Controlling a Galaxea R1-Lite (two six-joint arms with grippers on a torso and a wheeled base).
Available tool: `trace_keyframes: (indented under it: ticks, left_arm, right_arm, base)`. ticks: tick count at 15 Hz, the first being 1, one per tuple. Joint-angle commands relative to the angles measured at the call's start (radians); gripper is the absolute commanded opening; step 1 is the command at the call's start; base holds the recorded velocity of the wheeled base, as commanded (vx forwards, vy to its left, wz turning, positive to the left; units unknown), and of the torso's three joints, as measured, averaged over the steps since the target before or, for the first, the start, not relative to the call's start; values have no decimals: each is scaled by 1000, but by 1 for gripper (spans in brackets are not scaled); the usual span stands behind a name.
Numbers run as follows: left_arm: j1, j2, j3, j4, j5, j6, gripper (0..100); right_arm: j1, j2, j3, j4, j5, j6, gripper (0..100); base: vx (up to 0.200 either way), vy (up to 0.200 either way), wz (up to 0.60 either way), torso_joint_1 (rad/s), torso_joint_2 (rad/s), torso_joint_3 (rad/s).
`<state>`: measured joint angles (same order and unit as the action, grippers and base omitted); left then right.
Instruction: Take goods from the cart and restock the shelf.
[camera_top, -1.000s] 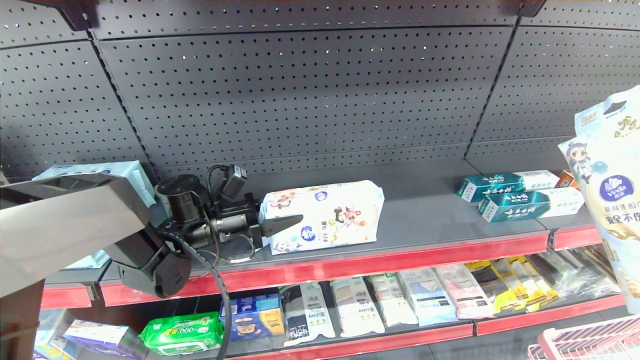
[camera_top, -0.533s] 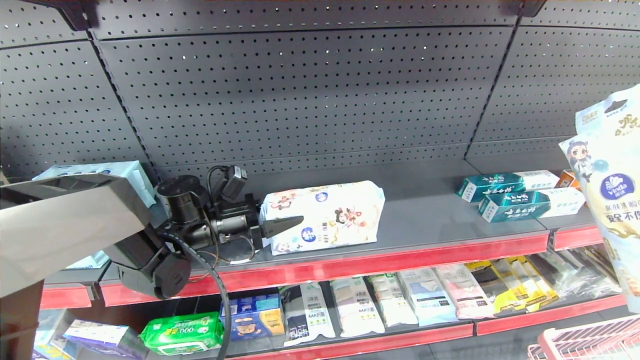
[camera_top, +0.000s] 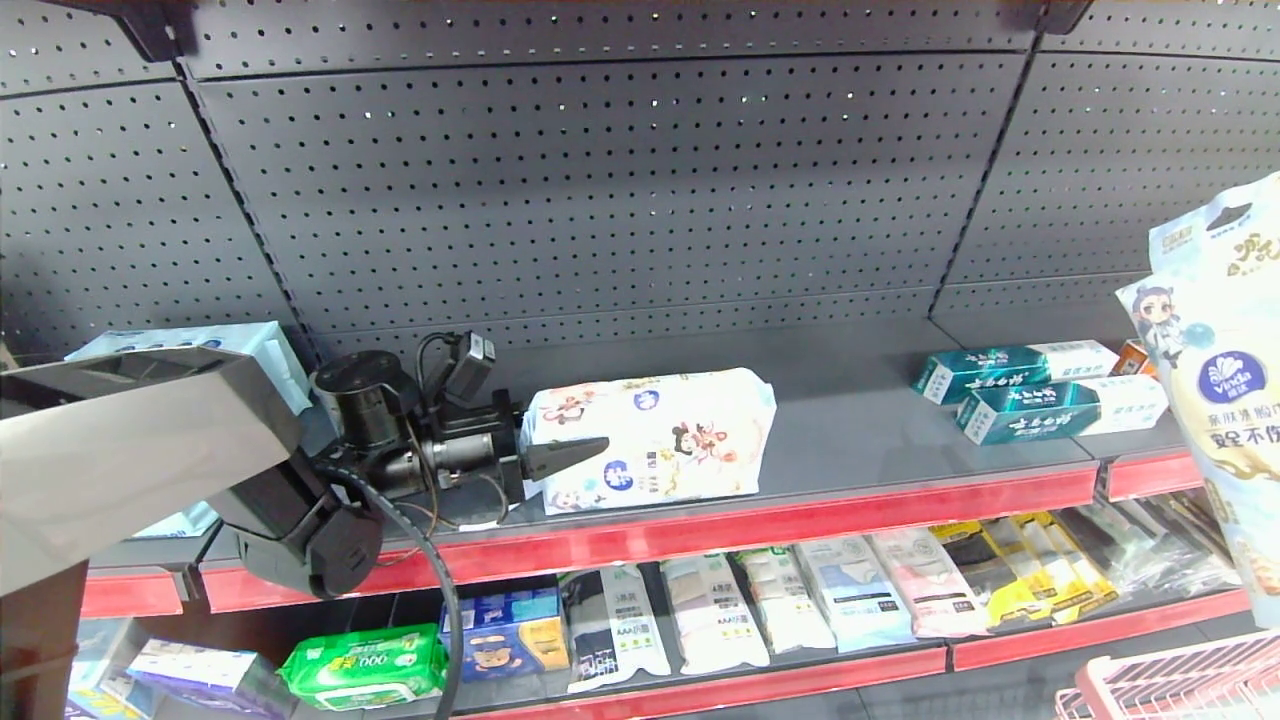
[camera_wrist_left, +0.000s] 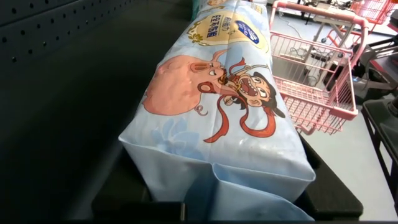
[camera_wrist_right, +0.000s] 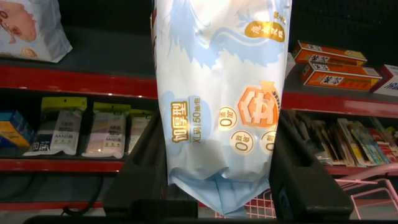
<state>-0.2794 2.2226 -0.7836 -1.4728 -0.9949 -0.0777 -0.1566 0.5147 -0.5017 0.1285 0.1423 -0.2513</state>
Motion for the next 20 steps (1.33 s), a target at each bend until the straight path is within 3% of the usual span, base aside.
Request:
trace_keyframes:
  ticks: [1, 7, 8, 13, 14, 20]
  left_arm:
    - [0, 0, 0, 0, 1, -1, 0]
    - [2, 2, 0, 2, 13, -1, 0]
    - [0, 0, -2, 0, 15, -27, 0]
    - [-7, 0, -2, 0, 15, -31, 0]
    - [-7, 0, -2, -1, 15, -31, 100]
    - [-6, -6, 0, -11, 10, -36, 100]
  right_arm:
    - [0, 1, -1, 0, 0, 0, 0]
    - [0, 2, 0, 0, 0, 0, 0]
    - [0, 2, 0, 0, 0, 0, 0]
    - [-1, 5, -1, 0, 0, 0, 0]
    - [0, 5, -1, 0, 0, 0, 0]
    - [0, 8, -1, 0, 0, 0, 0]
  base:
    - [0, 0, 0, 0, 0, 0]
    - [0, 0, 0, 0, 0, 0]
    - [0, 0, 0, 0, 0, 0]
    - [0, 0, 0, 0, 0, 0]
    - [0, 0, 0, 0, 0, 0]
    - [0, 0, 0, 0, 0, 0]
